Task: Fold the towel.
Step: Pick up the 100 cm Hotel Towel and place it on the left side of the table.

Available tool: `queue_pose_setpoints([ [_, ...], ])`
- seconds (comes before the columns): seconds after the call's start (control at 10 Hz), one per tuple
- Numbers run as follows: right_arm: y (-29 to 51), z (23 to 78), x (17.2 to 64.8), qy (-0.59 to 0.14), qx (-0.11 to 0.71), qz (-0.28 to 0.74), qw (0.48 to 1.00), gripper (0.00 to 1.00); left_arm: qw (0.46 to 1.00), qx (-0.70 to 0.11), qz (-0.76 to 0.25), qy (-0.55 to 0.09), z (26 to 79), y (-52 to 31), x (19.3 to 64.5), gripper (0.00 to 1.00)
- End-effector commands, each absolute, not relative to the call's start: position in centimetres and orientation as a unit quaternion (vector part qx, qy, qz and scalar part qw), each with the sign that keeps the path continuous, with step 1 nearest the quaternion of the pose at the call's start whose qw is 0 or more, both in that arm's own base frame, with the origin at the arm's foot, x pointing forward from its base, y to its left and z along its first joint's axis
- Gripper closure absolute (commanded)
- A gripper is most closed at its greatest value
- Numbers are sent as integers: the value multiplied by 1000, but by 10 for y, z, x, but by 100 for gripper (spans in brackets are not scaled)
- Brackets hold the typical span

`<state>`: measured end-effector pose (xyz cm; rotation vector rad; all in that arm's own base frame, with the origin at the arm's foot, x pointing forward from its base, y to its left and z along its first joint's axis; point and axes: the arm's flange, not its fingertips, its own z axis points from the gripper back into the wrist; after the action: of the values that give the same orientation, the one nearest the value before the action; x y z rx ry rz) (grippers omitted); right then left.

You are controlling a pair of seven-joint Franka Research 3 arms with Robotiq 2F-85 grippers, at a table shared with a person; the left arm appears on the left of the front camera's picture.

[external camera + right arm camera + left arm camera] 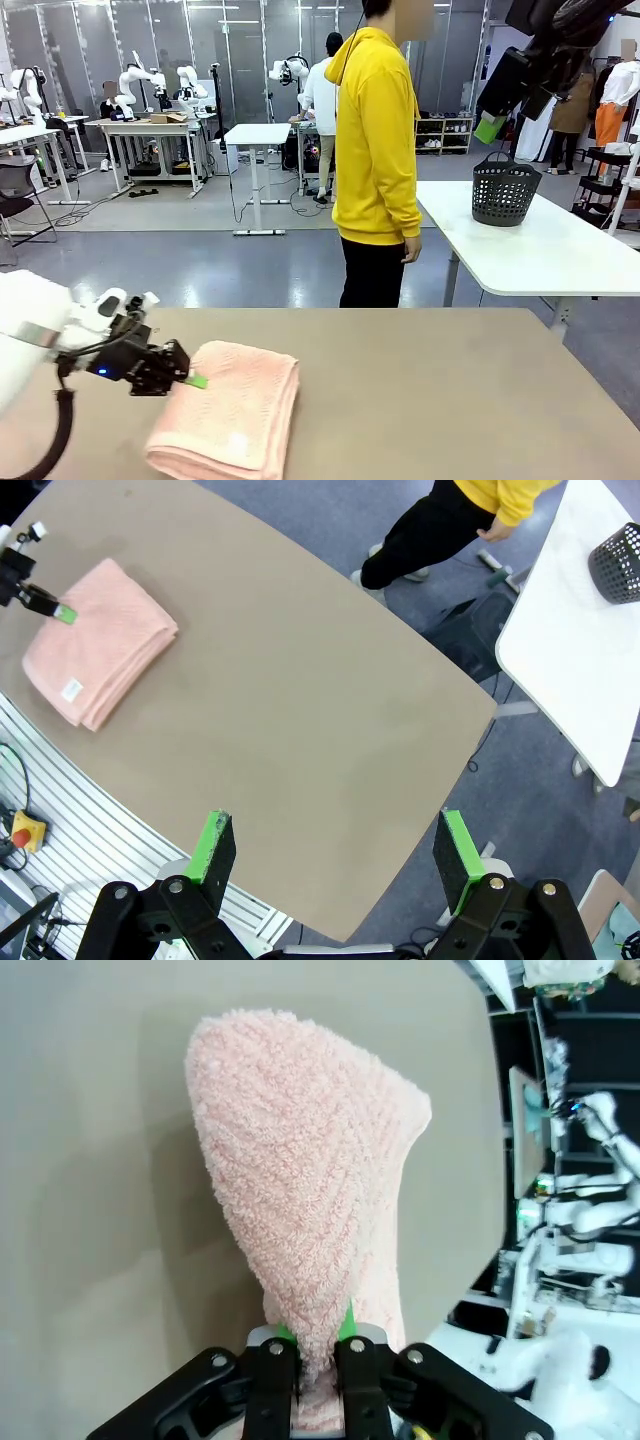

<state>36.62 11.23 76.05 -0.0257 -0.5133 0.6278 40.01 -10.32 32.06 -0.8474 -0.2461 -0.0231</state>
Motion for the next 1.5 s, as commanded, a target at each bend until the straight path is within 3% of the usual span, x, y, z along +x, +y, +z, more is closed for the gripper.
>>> queue_pose_setpoints([
  [0.0, 111, 761, 366, -247, -15, 306, 919, 0, 899, -413, -12, -144, 335, -57, 391, 99],
  [0.6, 111, 761, 366, -247, -15, 306, 919, 0, 917, -365, 0, -158, 328, 68, 374, 99],
  [1.1, 111, 761, 366, -247, -15, 306, 919, 0, 930, -331, 18, -159, 318, 123, 370, 99],
  [1.2, 111, 761, 366, -247, -15, 306, 919, 0, 929, -332, 20, -161, 319, 127, 369, 68],
  [1.4, 111, 761, 366, -247, -15, 306, 919, 0, 934, -319, 24, -158, 323, 132, 367, 31],
])
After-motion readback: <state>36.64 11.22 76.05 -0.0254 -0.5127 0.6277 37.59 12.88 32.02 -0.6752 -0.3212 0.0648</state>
